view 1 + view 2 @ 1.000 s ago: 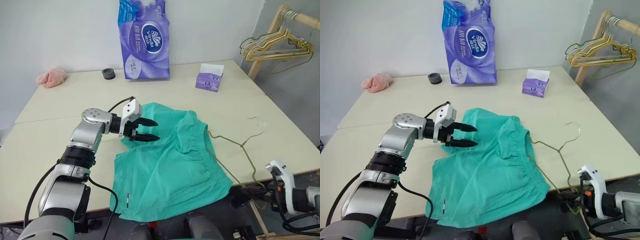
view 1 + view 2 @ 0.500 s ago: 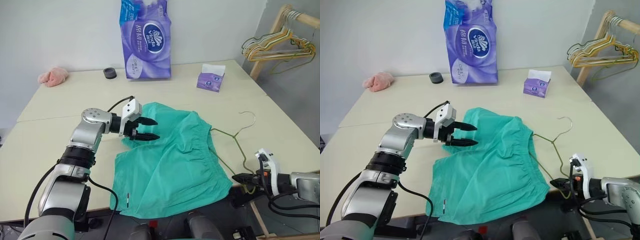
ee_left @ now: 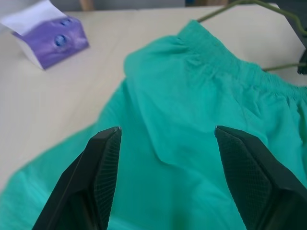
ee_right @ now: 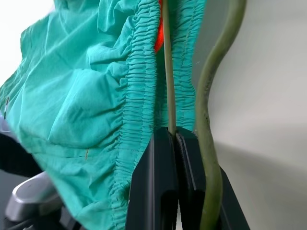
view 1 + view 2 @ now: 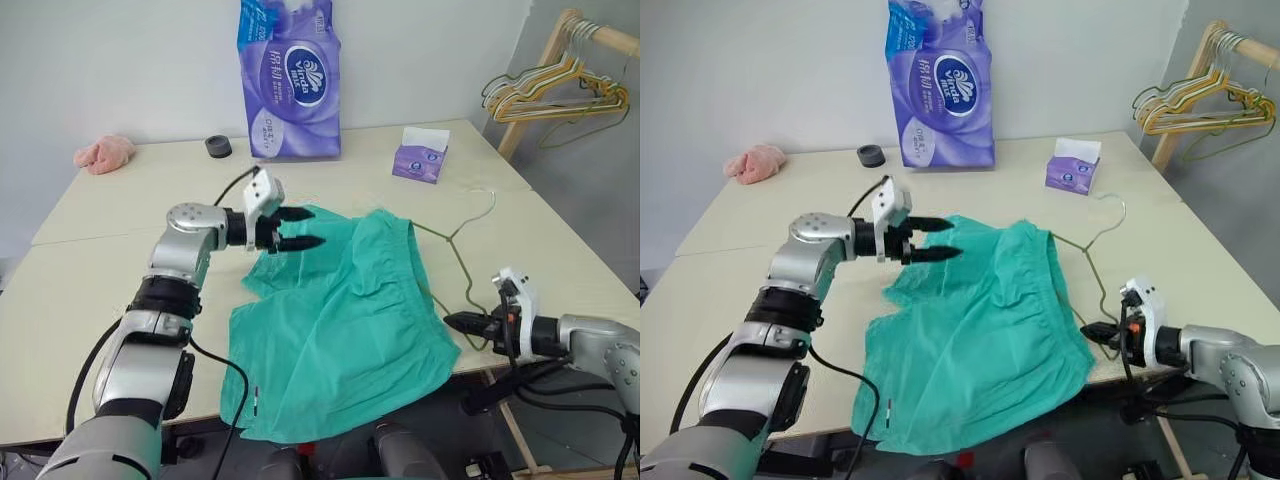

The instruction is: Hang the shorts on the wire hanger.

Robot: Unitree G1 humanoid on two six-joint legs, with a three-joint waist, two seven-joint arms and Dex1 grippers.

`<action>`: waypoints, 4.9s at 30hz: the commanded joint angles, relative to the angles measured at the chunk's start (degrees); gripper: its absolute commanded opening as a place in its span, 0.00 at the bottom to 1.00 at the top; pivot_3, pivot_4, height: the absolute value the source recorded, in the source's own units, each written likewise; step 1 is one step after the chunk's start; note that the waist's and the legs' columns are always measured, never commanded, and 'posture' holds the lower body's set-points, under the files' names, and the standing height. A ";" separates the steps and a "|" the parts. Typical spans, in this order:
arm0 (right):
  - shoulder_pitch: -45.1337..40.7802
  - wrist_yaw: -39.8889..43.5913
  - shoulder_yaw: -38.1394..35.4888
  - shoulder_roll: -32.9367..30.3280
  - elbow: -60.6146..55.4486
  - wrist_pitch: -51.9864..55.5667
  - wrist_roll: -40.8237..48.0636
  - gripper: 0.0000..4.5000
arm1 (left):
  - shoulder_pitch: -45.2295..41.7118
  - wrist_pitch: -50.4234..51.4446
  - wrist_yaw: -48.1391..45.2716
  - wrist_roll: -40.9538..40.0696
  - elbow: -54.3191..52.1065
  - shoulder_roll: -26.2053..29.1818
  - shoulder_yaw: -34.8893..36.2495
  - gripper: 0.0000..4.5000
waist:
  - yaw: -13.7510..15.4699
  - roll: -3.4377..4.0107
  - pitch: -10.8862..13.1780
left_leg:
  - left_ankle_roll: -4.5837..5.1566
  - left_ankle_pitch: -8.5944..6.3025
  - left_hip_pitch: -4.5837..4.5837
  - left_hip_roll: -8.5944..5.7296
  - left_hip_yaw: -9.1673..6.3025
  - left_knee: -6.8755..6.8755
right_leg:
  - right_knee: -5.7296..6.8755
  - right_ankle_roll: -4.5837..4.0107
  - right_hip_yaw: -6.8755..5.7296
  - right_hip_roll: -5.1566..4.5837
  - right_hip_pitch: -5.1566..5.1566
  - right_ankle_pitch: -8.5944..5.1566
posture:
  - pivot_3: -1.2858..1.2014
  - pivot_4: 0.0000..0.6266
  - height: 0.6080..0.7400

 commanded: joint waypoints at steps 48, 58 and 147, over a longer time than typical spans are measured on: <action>-14.68 9.76 19.30 -13.98 -18.08 -21.14 -18.09 0.00 | -8.50 -20.77 -19.14 10.16 14.19 -4.96 -8.43 0.00 | -1.68 0.01 -0.01 | 0.00 0.00 -0.25 0.01 -0.06 0.01 | 0.03 -0.01 -0.04 -0.04 -0.26 0.01 | 0.40 0.09 1.00; -10.90 18.31 13.54 -22.12 -14.22 -28.66 -19.89 0.59 | -7.01 -20.54 -18.19 10.91 13.24 -3.51 -8.25 0.00 | -1.62 0.01 -0.01 | 0.00 0.00 -0.29 -0.01 -0.09 0.03 | 0.03 -0.07 -0.08 -0.04 -0.26 0.04 | 0.41 0.09 1.00; 4.60 -10.64 -8.63 -8.85 -14.83 -2.28 4.16 0.00 | -4.55 -13.35 -21.75 7.52 3.55 2.73 -9.70 0.00 | -1.47 -0.11 -0.08 | 0.01 0.00 -0.30 -0.02 -0.17 0.03 | 0.05 -0.28 -0.10 0.04 -0.21 0.16 | 0.41 0.11 1.00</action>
